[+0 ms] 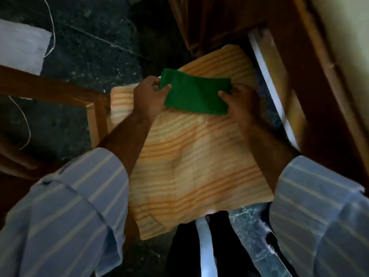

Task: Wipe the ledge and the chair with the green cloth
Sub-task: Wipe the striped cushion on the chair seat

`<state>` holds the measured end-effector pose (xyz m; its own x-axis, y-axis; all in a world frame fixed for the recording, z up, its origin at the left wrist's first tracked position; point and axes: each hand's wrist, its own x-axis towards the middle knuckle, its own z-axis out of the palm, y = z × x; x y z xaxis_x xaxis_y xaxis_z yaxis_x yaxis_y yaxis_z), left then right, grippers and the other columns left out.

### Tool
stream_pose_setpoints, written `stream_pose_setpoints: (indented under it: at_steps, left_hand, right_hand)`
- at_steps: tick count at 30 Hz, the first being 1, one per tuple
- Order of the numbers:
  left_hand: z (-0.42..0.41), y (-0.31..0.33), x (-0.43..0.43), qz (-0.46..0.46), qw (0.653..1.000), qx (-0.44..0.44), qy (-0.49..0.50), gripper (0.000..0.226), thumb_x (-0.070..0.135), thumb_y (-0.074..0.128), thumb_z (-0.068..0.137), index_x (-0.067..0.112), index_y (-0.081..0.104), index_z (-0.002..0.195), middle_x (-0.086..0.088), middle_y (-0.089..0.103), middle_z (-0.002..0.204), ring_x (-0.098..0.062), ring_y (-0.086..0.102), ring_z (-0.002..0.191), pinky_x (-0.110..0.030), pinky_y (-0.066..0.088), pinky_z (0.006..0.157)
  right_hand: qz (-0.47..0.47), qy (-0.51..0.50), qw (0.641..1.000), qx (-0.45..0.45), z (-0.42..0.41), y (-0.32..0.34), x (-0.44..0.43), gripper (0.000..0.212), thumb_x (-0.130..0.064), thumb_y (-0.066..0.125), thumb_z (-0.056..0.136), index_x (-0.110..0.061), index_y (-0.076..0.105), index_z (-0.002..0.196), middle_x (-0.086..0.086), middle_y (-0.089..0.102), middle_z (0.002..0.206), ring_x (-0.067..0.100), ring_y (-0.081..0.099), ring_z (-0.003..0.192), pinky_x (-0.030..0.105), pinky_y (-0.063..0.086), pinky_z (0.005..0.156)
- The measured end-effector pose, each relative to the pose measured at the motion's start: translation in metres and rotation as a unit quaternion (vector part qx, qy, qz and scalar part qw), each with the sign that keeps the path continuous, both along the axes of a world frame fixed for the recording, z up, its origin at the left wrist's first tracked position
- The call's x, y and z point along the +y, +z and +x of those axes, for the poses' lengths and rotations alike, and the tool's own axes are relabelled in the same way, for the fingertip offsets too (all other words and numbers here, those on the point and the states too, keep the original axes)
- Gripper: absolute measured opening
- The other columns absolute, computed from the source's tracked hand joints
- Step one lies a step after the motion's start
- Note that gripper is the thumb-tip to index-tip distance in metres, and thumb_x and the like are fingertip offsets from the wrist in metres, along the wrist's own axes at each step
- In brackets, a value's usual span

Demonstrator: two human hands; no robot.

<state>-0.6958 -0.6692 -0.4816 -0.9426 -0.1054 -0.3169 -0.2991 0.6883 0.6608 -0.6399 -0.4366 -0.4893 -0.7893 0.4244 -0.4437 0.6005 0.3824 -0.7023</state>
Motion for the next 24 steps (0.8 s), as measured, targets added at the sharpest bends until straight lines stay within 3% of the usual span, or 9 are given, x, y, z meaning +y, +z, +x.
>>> stream_pose_setpoints:
  at_steps: [1, 3, 5, 8, 13, 17, 21, 24]
  left_hand:
    - [0.001, -0.004, 0.000, -0.060, 0.997, 0.014, -0.039, 0.032, 0.022, 0.069, 0.088, 0.007, 0.064, 0.116, -0.014, 0.068, 0.118, -0.028, 0.064, 0.109, -0.035, 0.049, 0.093]
    - [0.008, -0.011, 0.000, -0.147, 0.977, 0.061, -0.142, 0.051, 0.021, 0.068, 0.088, 0.004, 0.054, 0.134, -0.018, 0.053, 0.140, -0.032, 0.050, 0.129, -0.037, 0.038, 0.111]
    - [0.016, -0.017, 0.004, -0.163, 0.940, 0.098, -0.283, 0.064, 0.029, 0.068, 0.090, 0.003, 0.048, 0.145, -0.020, 0.041, 0.154, -0.036, 0.037, 0.142, -0.043, 0.027, 0.121]
    - [0.020, -0.033, 0.014, -0.196, 0.861, 0.104, -0.457, 0.072, 0.042, 0.062, 0.094, 0.008, 0.039, 0.153, -0.013, 0.027, 0.165, -0.035, 0.025, 0.151, -0.046, 0.021, 0.124]
    - [0.014, -0.051, 0.018, -0.243, 0.817, 0.150, -0.501, 0.074, 0.055, 0.044, 0.099, 0.011, 0.031, 0.157, -0.012, 0.023, 0.167, -0.034, 0.021, 0.153, -0.052, 0.022, 0.122]
    - [0.017, -0.058, 0.024, -0.276, 0.783, 0.183, -0.526, 0.066, 0.039, 0.044, 0.102, 0.012, 0.024, 0.159, -0.013, 0.021, 0.167, -0.033, 0.020, 0.154, -0.053, 0.020, 0.123]
    - [0.026, -0.061, 0.041, -0.274, 0.802, 0.161, -0.506, 0.063, 0.011, 0.036, 0.099, 0.009, 0.020, 0.160, -0.013, 0.016, 0.169, -0.031, 0.015, 0.155, -0.052, 0.014, 0.125]
    - [0.035, -0.056, 0.048, -0.268, 0.821, 0.133, -0.486, 0.070, 0.014, 0.017, 0.089, 0.006, 0.022, 0.159, -0.012, 0.020, 0.168, -0.031, 0.017, 0.155, -0.052, 0.013, 0.125]
  right_hand:
    - [0.058, 0.042, 0.997, -0.005, 0.003, -0.002, 0.000, 0.036, -0.033, 0.074, 0.096, -0.004, 0.077, 0.118, 0.019, 0.078, 0.116, 0.032, 0.073, 0.105, 0.028, 0.058, 0.082]
    - [0.211, 0.123, 0.969, 0.037, 0.014, -0.011, 0.002, 0.042, -0.039, 0.061, 0.102, -0.002, 0.075, 0.116, 0.026, 0.073, 0.118, 0.042, 0.066, 0.114, 0.046, 0.051, 0.096]
    - [0.286, 0.159, 0.940, 0.096, 0.028, -0.023, 0.007, 0.046, -0.035, 0.051, 0.108, 0.001, 0.069, 0.130, 0.030, 0.064, 0.135, 0.047, 0.057, 0.131, 0.051, 0.043, 0.109]
    - [0.315, 0.211, 0.919, 0.106, 0.047, -0.044, 0.017, 0.051, -0.029, 0.045, 0.111, -0.004, 0.049, 0.156, 0.024, 0.039, 0.166, 0.045, 0.035, 0.155, 0.054, 0.027, 0.127]
    - [0.375, 0.219, 0.890, 0.139, 0.052, -0.070, 0.022, 0.060, -0.023, 0.044, 0.103, -0.009, 0.041, 0.161, 0.019, 0.035, 0.169, 0.040, 0.032, 0.158, 0.055, 0.024, 0.127]
    - [0.390, 0.215, 0.882, 0.152, 0.054, -0.077, 0.021, 0.060, -0.026, 0.038, 0.104, -0.011, 0.041, 0.162, 0.017, 0.034, 0.170, 0.038, 0.031, 0.159, 0.054, 0.022, 0.128]
    - [0.404, 0.208, 0.875, 0.168, 0.054, -0.081, 0.019, 0.053, -0.025, 0.042, 0.108, -0.013, 0.046, 0.160, 0.018, 0.036, 0.169, 0.040, 0.032, 0.158, 0.057, 0.024, 0.128]
    - [0.409, 0.206, 0.873, 0.165, 0.055, -0.082, 0.019, 0.051, -0.026, 0.039, 0.109, -0.015, 0.048, 0.158, 0.018, 0.035, 0.170, 0.041, 0.031, 0.158, 0.057, 0.023, 0.128]
